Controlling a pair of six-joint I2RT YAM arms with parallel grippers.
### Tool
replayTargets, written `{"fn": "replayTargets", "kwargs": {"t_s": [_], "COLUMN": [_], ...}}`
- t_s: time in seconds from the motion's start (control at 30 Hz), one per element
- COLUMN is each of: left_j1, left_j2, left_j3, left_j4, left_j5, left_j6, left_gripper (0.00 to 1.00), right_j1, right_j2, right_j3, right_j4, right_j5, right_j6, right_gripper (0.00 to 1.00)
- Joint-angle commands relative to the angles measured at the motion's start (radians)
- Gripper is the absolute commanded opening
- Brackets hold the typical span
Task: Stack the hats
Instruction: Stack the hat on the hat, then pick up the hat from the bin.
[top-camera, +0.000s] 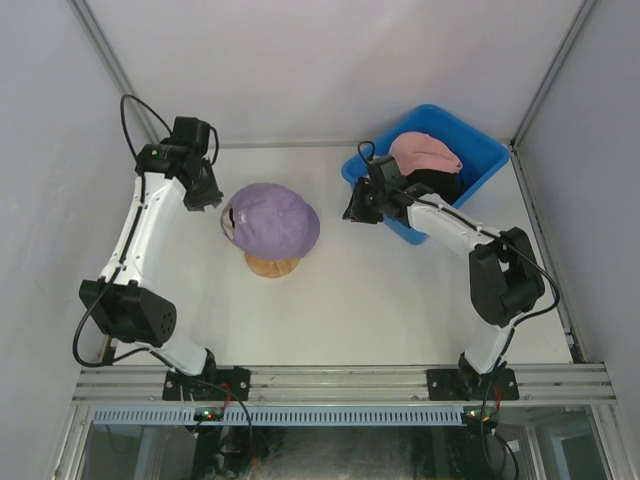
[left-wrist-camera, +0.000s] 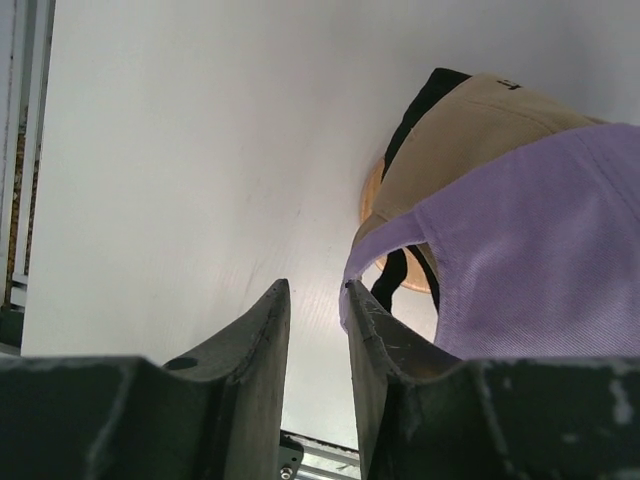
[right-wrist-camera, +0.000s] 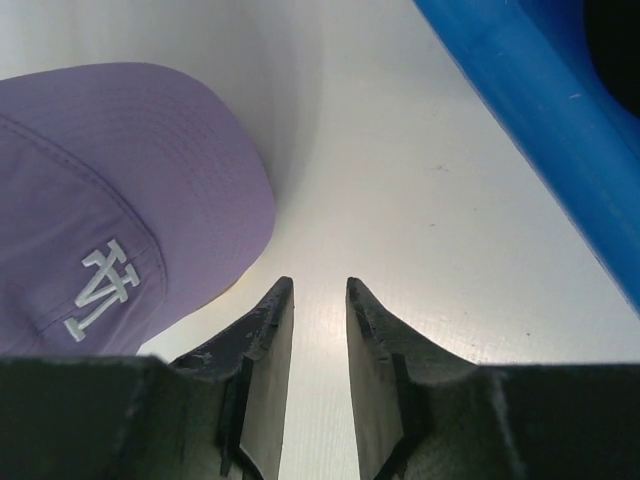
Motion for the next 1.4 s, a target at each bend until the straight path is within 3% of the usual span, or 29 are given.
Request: {"fn": "replayTargets", "kwargs": {"t_s": [0.0,0.17,0.27,0.3,0.33,0.53,0.77,0.87,0.97,1.03,1.23,1.3,1.37], "left_j1": [0.005,0.005,0.005,0.005,0.004,0.001,-0.016,-0.029,-0.047,-0.056,-0.076,-0.08,-0.084], "left_j2": [-0.062,-0.106,-0.148,-0.163,-0.177,-0.262,-0.421,-0.464,-0.487,-0.496,-0.501,-0.509,-0.518], "left_j3": [0.089,0.14,0.156,0.158,0.158,0.111,-0.095,-0.149,-0.18,-0.2,-0.216,-0.217,-0.222], "left_j4": [-0.004,-0.002,0.018,0.03,0.04,0.133,0.396,0.477,0.515,0.532,0.545,0.542,0.539], "left_j5": [0.018,-0.008,-0.038,-0.044,-0.051,-0.058,-0.031,-0.037,-0.053,-0.06,-0.078,-0.086,-0.088], "left_j6": [-0.029,-0.059,-0.082,-0.09,-0.097,-0.132,-0.137,-0.124,-0.103,-0.095,-0.093,-0.093,-0.095], "left_gripper": [0.34,0.35,0.35,0.35,0.36,0.36,0.36,0.36,0.39,0.41,0.47,0.57,0.58], "right_j1": [0.012,0.005,-0.01,-0.017,-0.027,-0.139,-0.219,-0.285,-0.311,-0.306,-0.278,-0.276,-0.276], "right_j2": [-0.077,-0.127,-0.171,-0.185,-0.2,-0.247,-0.215,-0.225,-0.245,-0.242,-0.222,-0.205,-0.187], "right_j3": [0.06,0.136,0.186,0.2,0.205,0.107,0.063,-0.047,-0.145,-0.148,-0.145,-0.145,-0.145], "right_j4": [-0.026,-0.074,-0.071,-0.063,-0.046,0.185,0.261,0.438,0.578,0.568,0.413,0.392,0.387], "right_j5": [0.044,0.103,0.168,0.19,0.209,0.138,0.058,-0.085,-0.1,-0.078,0.06,0.066,0.049], "right_j6": [-0.05,-0.115,-0.178,-0.196,-0.206,-0.096,-0.003,0.084,0.13,0.116,0.108,0.125,0.147], "right_gripper": [0.28,0.49,0.73,0.9,0.99,1.0,1.0,1.0,0.94,0.85,0.78,0.76,0.7]}}
